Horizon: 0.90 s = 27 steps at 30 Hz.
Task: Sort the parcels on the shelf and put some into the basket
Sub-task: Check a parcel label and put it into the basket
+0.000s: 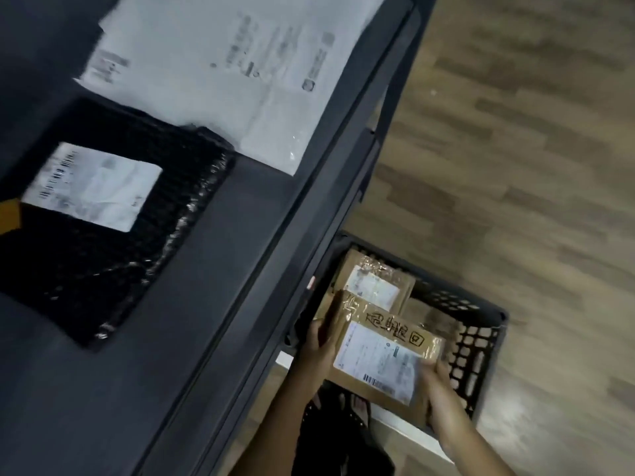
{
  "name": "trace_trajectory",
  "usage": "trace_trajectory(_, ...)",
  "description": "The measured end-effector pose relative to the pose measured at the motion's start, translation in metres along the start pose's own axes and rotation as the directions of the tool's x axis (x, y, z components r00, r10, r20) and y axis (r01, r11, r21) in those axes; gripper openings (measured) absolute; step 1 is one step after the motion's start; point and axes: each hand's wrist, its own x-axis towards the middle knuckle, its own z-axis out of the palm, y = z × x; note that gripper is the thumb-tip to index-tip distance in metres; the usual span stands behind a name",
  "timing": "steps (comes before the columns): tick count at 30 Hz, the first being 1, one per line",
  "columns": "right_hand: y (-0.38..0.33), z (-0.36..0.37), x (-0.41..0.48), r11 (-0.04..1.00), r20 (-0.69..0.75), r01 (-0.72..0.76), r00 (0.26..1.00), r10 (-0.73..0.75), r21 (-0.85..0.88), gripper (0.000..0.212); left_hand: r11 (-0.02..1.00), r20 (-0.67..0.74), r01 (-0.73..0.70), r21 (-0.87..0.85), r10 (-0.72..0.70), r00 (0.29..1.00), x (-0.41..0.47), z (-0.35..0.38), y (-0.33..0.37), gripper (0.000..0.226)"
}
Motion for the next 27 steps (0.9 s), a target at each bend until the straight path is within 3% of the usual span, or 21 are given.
trace_trajectory(3,0.042,0.005,0.052,0.994,-0.011,-0.107,0.994,0.108,0.033,0.004,1.000,-0.024,0.020,0.012,-0.020,1.000,0.058,0.013,-0.035,0.042)
trace_trajectory(6,0.062,0.014,0.091,0.986,-0.009,-0.157,0.987,0.157,0.059,0.007,1.000,-0.065,-0.009,0.001,0.009,0.998,0.101,0.024,-0.055,0.041)
trace_trajectory(9,0.068,0.022,0.125,0.994,-0.058,-0.109,0.992,0.109,0.010,0.014,1.000,-0.080,-0.009,0.007,0.010,0.997,0.132,0.030,-0.067,0.047)
trace_trajectory(14,0.079,0.040,0.171,0.986,-0.044,-0.104,0.994,0.099,-0.130,0.005,0.985,-0.115,0.106,0.139,-0.090,0.989,0.168,0.027,-0.079,0.054)
trace_trajectory(22,0.095,0.057,0.212,0.979,-0.056,-0.191,0.981,0.188,-0.066,0.012,0.926,-0.033,0.204,0.317,-0.204,0.978,0.211,0.035,-0.073,0.054)
trace_trajectory(27,0.101,0.048,0.225,0.968,0.025,-0.187,0.981,0.194,-0.169,0.013,0.883,0.011,0.258,0.392,-0.285,0.959,0.229,0.037,-0.077,0.054)
